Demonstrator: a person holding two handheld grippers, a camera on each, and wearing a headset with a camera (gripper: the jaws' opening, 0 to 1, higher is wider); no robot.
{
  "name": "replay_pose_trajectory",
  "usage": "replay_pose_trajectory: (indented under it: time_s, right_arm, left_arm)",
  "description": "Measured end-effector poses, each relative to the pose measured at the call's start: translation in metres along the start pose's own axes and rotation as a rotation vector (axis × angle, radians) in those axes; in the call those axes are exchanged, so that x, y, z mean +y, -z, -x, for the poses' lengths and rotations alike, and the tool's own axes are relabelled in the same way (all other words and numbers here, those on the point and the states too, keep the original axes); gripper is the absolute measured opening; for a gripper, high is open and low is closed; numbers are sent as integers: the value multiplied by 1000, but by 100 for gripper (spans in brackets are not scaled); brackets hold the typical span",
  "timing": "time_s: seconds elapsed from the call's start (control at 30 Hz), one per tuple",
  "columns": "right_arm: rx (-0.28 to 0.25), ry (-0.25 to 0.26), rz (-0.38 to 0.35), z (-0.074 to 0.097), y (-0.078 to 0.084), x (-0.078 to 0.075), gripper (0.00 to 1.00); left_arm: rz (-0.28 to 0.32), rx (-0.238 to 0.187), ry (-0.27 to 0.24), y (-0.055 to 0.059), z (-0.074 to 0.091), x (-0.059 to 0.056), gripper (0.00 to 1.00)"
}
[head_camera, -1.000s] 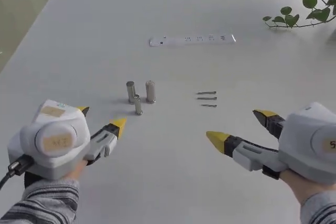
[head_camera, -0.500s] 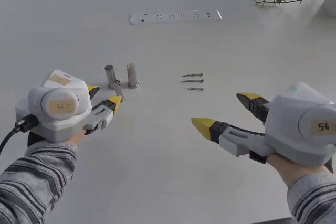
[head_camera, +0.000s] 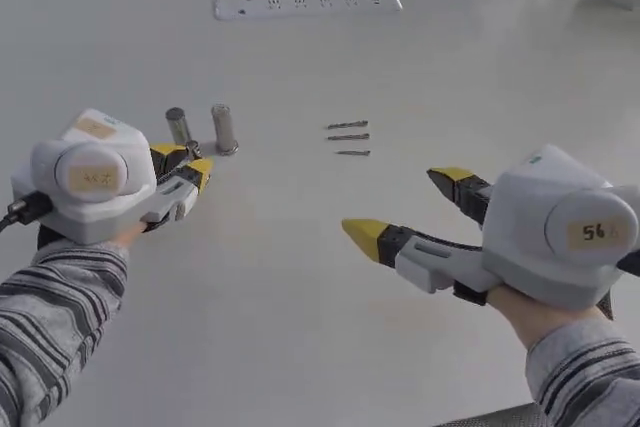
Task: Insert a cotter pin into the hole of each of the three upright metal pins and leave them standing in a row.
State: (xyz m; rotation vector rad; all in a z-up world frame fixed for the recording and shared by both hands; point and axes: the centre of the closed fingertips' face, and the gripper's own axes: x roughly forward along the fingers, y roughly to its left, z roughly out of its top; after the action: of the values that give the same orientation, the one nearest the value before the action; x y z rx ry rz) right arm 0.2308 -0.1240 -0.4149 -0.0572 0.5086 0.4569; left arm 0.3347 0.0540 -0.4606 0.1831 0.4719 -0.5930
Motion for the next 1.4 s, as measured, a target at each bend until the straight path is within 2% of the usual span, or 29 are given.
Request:
replay_pose_trajectory:
  time_s: [0.17,0.33,0.43,0.53,0.7,1.0,1.2,1.4]
  right_arm:
    - [10,2,-8,-1,3,1,63]
    - [23,-1,-6,-2,7,2,63]
    - [31,-1,-7,-2,9,3,62]
    - [35,0,-7,-2,10,2,62]
    - [37,-3,-3,-2,10,2,62]
    - [36,-7,8,0,11,3,62]
    - [32,-12,-1,3,12,5,62]
    - [31,-20,11,9,11,8,61]
  left_arm:
    - [-9,-14,24,-3,-2,-4,6]
    - [-5,-17,20,-3,-4,-6,6]
    - [4,-14,0,-3,-3,-6,6]
    - [46,-13,-40,-3,-3,-5,6]
    - [78,-6,-89,-4,-5,-7,5]
    - [131,-14,-151,-7,1,-21,6]
    - [168,-16,-180,-9,5,-37,6]
    - [175,-16,-190,-10,8,-53,6]
